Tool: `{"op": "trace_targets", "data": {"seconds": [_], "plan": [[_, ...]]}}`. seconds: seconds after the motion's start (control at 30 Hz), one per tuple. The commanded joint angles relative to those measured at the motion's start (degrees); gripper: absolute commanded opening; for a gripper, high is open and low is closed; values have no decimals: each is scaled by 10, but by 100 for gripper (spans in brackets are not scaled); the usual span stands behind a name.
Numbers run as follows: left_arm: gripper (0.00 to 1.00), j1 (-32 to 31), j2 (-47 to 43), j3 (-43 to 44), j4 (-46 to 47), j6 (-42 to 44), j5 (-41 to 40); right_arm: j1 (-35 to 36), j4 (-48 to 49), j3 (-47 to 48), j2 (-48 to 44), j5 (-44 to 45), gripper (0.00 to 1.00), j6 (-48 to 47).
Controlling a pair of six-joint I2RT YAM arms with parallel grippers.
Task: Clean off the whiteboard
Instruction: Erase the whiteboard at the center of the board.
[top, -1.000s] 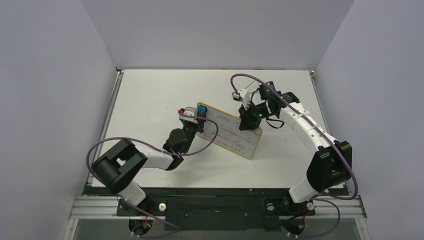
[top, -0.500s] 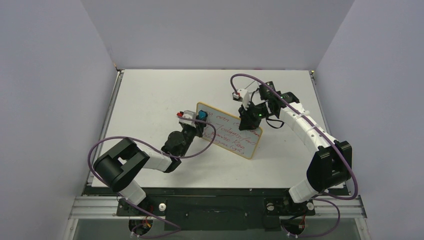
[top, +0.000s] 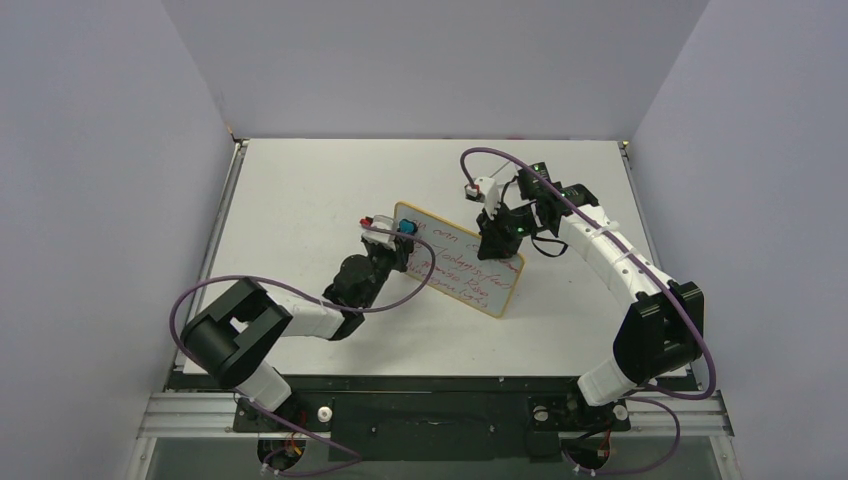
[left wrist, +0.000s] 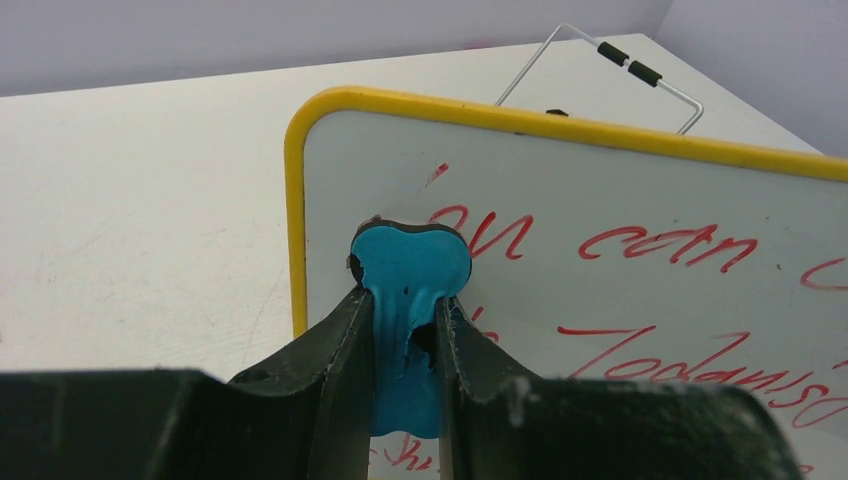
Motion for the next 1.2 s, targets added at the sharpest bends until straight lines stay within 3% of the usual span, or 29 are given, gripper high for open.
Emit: {"op": "trace_targets", "data": {"seconds": [0.0,0.43,0.83,1.17], "plan": [[0,1,-37,52,-9,13,8,9,8,-10,8,0,0,-32],[0,-7,-66,74,-70,23,-2,9,8,-11,11,3,0,-33],[0,-6,-16,12,-45,-10,3,9,3,-10,11,2,0,-37],[0,-2,-38,38,-79,-19,23,9,-3,-9,13,-3,0,-47]]}}
